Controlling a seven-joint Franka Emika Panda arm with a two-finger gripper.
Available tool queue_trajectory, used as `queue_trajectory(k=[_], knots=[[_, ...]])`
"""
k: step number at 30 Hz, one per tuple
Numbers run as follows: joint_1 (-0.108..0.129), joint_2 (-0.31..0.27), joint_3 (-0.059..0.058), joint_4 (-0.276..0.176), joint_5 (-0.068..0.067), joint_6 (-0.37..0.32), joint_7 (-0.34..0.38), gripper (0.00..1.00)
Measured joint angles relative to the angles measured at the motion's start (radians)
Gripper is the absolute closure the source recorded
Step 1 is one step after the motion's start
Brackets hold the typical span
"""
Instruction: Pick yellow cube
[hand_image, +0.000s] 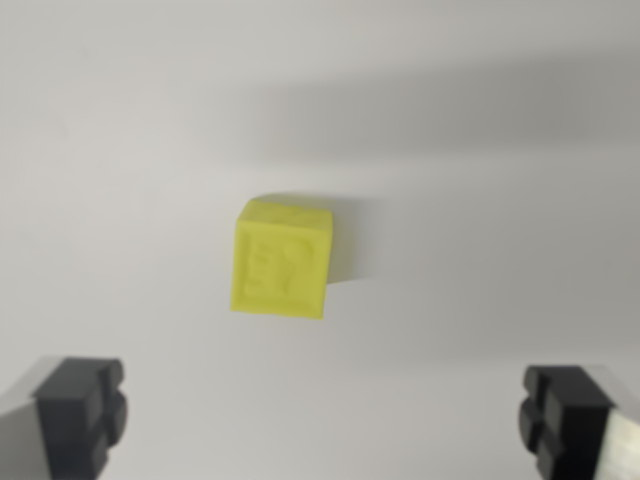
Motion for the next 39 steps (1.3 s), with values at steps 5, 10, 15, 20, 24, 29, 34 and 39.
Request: queue_trajectory(k=[5, 10, 15, 20, 24, 29, 34, 39], knots=[[0.004, 0.015, 0.0, -0.016, 0.001, 0.029, 0.008, 0.0], [0.007, 0.031, 0.0, -0.03, 0.003, 0.058, 0.016, 0.0], [0.011, 0.049, 0.0, -0.043, 0.004, 0.088, 0.024, 0.0], [0.015, 0.067, 0.0, -0.055, 0.006, 0.117, 0.032, 0.0], [0.018, 0.083, 0.0, -0.064, 0.007, 0.14, 0.038, 0.0], [0.022, 0.103, 0.0, -0.074, 0.009, 0.169, 0.045, 0.0], [0.026, 0.124, 0.0, -0.082, 0.011, 0.197, 0.053, 0.0], [0.03, 0.147, 0.0, -0.089, 0.013, 0.225, 0.06, 0.0]])
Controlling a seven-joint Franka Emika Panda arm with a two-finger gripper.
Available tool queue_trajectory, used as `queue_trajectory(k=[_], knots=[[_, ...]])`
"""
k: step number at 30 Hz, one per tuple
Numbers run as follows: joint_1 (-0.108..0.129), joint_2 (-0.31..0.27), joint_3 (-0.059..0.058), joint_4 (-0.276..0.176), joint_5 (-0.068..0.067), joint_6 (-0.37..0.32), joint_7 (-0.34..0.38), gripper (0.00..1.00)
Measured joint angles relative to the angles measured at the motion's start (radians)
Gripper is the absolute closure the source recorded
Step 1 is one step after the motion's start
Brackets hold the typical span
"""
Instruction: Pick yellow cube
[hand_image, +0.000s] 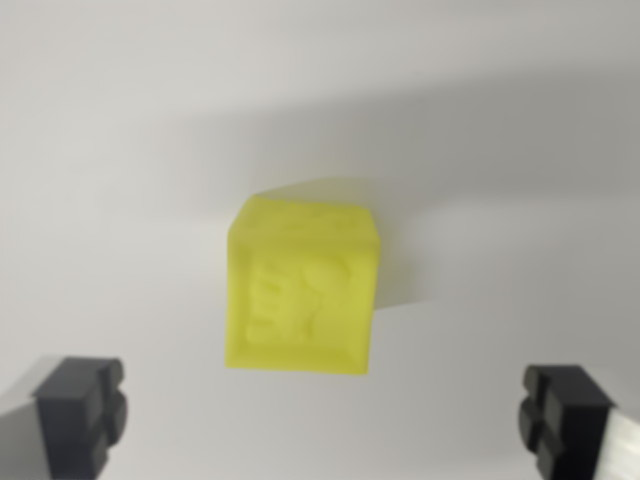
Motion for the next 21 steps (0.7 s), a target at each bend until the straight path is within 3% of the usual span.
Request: queue_trajectory(k=[21], knots=[[0.018, 0.104, 0.0, -0.017, 0.013, 0.115, 0.027, 0.0]])
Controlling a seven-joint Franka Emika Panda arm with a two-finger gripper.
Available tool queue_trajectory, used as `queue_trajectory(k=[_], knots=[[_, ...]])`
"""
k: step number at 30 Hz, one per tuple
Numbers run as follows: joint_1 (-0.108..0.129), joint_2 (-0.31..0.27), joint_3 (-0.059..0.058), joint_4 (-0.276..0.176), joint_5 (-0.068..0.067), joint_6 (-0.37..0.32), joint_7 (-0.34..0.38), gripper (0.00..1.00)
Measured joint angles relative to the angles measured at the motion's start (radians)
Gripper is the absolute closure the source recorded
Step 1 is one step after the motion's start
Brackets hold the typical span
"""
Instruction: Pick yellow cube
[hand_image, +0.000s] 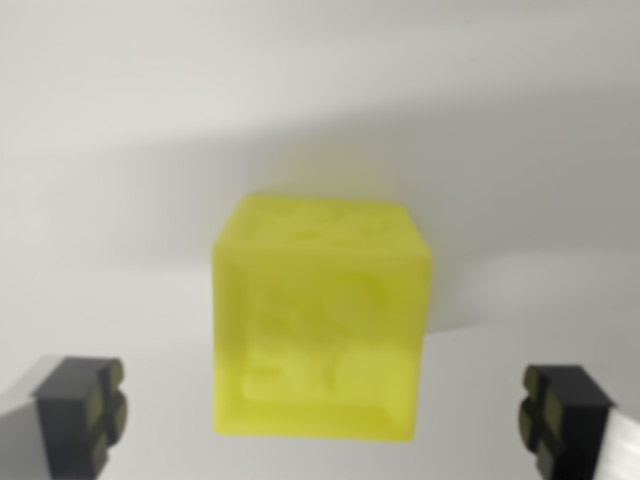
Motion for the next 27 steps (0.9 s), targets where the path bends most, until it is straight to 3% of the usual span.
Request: queue_trajectory(k=[26, 27], knots=[[0.005, 0.138, 0.0, 0.03, 0.011, 0.106, 0.001, 0.0], [0.006, 0.138, 0.0, 0.03, 0.011, 0.106, 0.001, 1.0]])
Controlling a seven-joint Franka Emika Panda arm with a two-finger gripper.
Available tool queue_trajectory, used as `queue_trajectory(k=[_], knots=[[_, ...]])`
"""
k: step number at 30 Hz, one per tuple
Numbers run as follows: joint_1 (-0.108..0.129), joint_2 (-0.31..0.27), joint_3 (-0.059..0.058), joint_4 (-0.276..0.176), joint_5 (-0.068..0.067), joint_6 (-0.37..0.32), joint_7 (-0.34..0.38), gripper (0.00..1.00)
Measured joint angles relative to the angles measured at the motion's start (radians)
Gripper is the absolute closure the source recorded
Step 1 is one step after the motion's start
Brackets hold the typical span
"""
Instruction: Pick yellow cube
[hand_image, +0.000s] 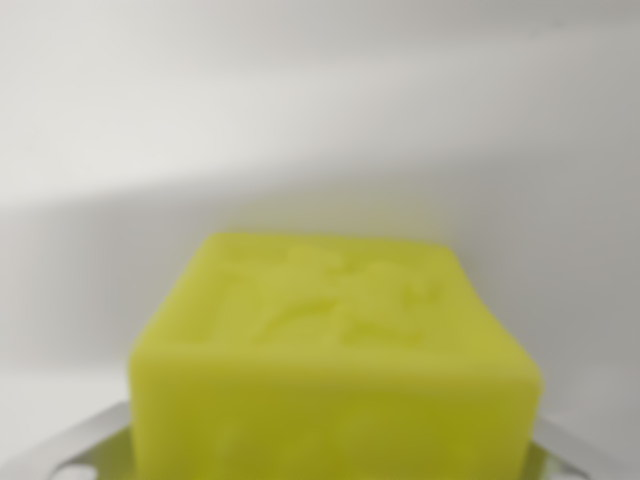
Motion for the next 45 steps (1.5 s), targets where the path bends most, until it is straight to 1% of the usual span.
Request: queue_trajectory(k=[6, 26, 45], knots=[[0.0, -0.013, 0.0, -0.004, 0.0, -0.009, 0.0, 1.0], [-0.001, -0.14, 0.0, -0.036, -0.006, -0.104, 0.005, 1.0], [-0.001, -0.253, 0.0, -0.048, -0.01, -0.205, 0.008, 1.0]])
